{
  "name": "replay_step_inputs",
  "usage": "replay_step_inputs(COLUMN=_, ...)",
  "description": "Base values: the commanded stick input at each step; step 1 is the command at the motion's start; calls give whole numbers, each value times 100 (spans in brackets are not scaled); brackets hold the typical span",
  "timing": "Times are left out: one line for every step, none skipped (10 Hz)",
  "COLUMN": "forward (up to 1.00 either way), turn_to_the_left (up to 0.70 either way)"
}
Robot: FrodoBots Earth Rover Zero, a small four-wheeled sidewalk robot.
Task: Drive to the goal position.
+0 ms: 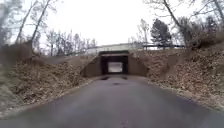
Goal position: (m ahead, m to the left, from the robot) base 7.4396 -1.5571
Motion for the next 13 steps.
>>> replay_step_inputs(forward=100, turn_to_the_left=1)
replay_step_inputs(forward=100, turn_to_the_left=1)
replay_step_inputs(forward=100, turn_to_the_left=1)
replay_step_inputs(forward=100, turn_to_the_left=1)
replay_step_inputs(forward=100, turn_to_the_left=1)
replay_step_inputs(forward=100, turn_to_the_left=1)
replay_step_inputs(forward=100, turn_to_the_left=1)
replay_step_inputs(forward=100, turn_to_the_left=9)
replay_step_inputs(forward=100, turn_to_the_left=32)
replay_step_inputs(forward=100, turn_to_the_left=41)
replay_step_inputs(forward=100, turn_to_the_left=41)
replay_step_inputs(forward=100, turn_to_the_left=41)
replay_step_inputs(forward=100, turn_to_the_left=2)
